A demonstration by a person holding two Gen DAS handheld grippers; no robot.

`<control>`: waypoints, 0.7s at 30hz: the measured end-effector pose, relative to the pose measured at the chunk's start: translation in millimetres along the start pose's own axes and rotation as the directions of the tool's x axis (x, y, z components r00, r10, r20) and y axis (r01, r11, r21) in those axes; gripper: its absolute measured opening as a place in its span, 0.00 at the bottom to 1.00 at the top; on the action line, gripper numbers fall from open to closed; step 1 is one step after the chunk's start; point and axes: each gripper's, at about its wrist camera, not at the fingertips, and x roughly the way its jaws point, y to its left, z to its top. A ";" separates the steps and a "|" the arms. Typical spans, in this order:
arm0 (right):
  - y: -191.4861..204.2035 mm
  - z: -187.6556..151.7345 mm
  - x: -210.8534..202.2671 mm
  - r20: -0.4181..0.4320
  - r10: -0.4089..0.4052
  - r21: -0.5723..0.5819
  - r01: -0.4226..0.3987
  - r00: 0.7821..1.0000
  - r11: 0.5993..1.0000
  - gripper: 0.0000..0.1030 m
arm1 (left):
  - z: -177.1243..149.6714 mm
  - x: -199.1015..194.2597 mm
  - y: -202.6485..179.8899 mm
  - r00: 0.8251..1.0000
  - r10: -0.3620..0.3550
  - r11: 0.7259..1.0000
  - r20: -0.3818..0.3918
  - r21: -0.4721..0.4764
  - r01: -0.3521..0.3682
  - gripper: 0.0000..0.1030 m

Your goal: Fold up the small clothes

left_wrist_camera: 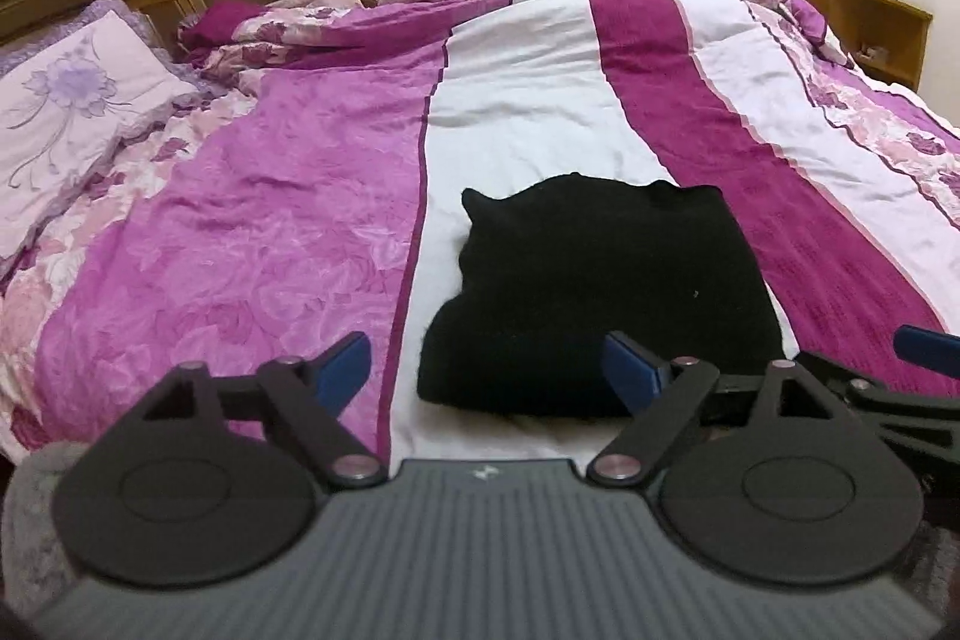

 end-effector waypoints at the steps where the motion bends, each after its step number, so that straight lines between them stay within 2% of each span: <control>1: 0.0 -3.0 -0.8 0.007 -0.023 0.012 0.023 1.000 1.000 0.81 | -4.1 -0.2 -1.0 1.000 0.011 1.000 -0.001 -0.002 -0.011 0.83; 4: -1.7 -10.9 -2.1 0.028 -0.060 0.025 0.059 0.998 0.998 0.85 | -12.0 2.6 -3.0 0.998 0.057 0.998 -0.021 -0.001 -0.057 0.84; 7: -4.4 -13.6 -2.3 0.030 -0.064 0.036 0.063 0.998 0.997 0.86 | -17.8 4.5 -3.7 0.998 0.060 0.998 -0.013 0.018 -0.060 0.84; 9: -4.5 -15.0 -4.8 0.039 -0.068 0.044 0.066 0.997 0.997 0.87 | -20.8 4.9 -2.7 0.999 0.050 0.999 0.006 0.014 -0.050 0.84; 11: -3.9 -19.5 -6.2 0.062 -0.066 0.044 0.063 0.996 0.997 0.88 | -27.2 6.4 -0.1 0.999 0.008 1.000 0.046 -0.014 -0.008 0.91; 13: -5.5 -29.4 -5.8 0.109 -0.038 0.051 0.032 0.993 0.998 0.89 | -36.2 10.0 0.9 0.996 -0.022 0.999 0.082 -0.035 0.025 0.93; 15: -10.6 -42.3 -1.3 0.155 0.000 0.071 -0.011 0.988 0.997 0.92 | -43.3 15.7 -2.7 0.997 -0.024 0.999 0.072 -0.021 0.025 0.93; 17: -16.4 -51.5 10.0 0.127 0.001 0.088 -0.012 0.992 0.996 0.93 | -49.0 20.2 -8.8 0.998 -0.013 1.000 0.062 0.015 0.012 0.93; 19: -21.3 -52.0 19.8 0.078 -0.014 0.120 0.005 0.997 0.993 0.93 | -53.3 22.8 -12.6 0.995 -0.020 0.999 0.095 0.046 0.016 0.93; 21: -26.7 -51.8 25.9 0.071 -0.011 0.151 0.001 0.997 0.988 0.93 | -56.0 26.2 -13.8 0.994 -0.021 0.998 0.109 0.059 0.015 0.93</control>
